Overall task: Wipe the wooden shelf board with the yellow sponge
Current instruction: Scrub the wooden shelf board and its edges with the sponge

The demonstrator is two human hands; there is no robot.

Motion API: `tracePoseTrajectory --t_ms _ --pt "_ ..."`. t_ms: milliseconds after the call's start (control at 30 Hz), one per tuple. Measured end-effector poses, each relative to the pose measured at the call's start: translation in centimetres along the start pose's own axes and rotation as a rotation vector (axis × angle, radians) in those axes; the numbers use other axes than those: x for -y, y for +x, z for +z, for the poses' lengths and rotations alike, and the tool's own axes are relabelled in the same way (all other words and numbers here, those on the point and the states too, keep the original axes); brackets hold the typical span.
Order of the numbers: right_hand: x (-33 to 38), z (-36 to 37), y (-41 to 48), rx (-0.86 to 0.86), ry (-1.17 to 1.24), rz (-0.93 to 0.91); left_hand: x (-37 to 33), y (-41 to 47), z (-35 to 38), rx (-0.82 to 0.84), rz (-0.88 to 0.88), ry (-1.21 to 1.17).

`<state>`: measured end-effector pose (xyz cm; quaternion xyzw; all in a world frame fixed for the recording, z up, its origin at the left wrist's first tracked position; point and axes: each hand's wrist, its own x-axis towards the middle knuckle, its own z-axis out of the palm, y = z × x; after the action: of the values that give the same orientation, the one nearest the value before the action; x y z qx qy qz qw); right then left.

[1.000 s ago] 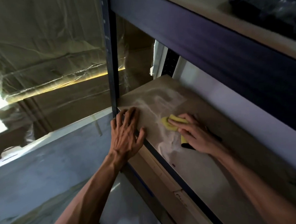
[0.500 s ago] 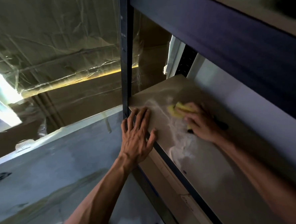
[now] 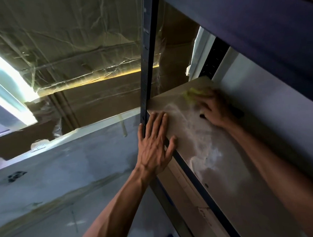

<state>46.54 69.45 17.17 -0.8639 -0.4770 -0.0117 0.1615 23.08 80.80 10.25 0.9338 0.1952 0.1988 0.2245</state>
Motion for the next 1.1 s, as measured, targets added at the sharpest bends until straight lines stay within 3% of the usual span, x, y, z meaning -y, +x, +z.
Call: tracePoseTrajectory --t_ms 200,400,533,667,800,933,1033,1100 --pt "1.2 -1.2 -8.0 0.121 0.187 -0.213 -0.4 -0.2 0.6 -0.047 -0.01 -0.057" --pt "0.9 -0.4 2.5 -0.09 0.198 -0.069 -0.7 -0.3 0.2 -0.046 -0.013 -0.049" --pt "2.7 0.9 5.2 0.021 0.187 -0.134 -0.6 -0.4 0.0 -0.048 -0.002 -0.044" --pt "3.4 0.3 0.2 0.076 0.191 -0.187 -0.8 -0.5 0.2 -0.077 -0.005 -0.166" --pt "2.8 -0.9 -6.0 0.147 0.197 -0.241 -0.6 1.3 -0.8 -0.28 -0.087 -0.41" --pt "1.3 -0.9 -5.4 0.072 0.251 -0.207 0.3 6.8 -3.3 -0.577 -0.149 -0.496" --pt "1.2 -0.9 -1.3 -0.081 0.309 -0.092 1.2 10.5 -4.9 -0.598 -0.084 -0.486" --pt "1.4 -0.3 1.0 -0.068 0.294 -0.078 1.4 12.0 -5.4 -0.554 0.015 -0.524"
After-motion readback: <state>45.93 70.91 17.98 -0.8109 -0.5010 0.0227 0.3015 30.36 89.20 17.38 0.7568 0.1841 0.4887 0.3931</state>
